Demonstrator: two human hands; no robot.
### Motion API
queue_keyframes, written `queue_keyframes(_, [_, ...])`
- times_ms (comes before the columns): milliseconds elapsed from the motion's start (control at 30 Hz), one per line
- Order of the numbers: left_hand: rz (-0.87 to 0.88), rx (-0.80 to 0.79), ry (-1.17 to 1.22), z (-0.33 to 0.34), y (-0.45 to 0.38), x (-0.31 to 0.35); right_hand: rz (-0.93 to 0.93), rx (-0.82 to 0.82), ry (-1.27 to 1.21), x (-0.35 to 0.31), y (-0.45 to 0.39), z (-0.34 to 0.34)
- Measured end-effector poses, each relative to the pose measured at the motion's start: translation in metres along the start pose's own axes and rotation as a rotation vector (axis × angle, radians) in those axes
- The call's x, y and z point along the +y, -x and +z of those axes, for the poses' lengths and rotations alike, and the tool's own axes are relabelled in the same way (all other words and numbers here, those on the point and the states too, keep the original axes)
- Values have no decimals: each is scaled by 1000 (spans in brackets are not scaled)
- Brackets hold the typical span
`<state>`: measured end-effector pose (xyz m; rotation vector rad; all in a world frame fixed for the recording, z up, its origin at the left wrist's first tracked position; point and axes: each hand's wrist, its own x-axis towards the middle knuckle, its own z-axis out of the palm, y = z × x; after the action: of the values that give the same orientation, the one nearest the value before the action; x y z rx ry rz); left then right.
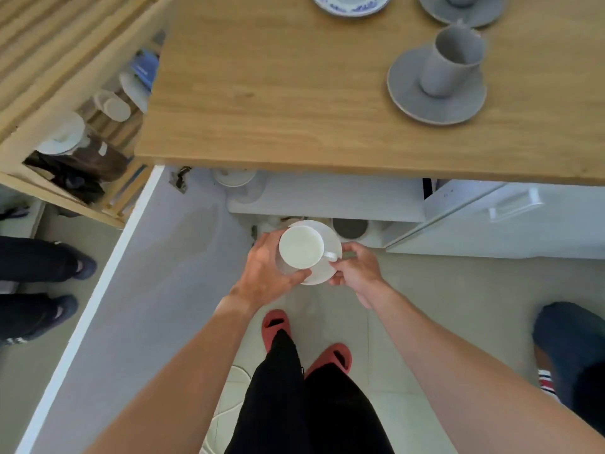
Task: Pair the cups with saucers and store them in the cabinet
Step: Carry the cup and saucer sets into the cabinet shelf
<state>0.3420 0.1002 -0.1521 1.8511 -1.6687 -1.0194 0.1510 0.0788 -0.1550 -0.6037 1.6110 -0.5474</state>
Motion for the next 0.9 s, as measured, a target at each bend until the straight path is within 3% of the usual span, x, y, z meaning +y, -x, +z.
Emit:
queue_keyframes(300, [7, -27, 2, 65, -95, -85, -54, 29, 77, 23, -137, 18])
queue_keyframes(667, [2, -91, -84, 80, -206, -94, -68, 133, -39, -7, -232, 26])
queue_keyframes(900, [-47, -48, -65, 80, -253, -94, -108, 132, -175, -28, -267, 40])
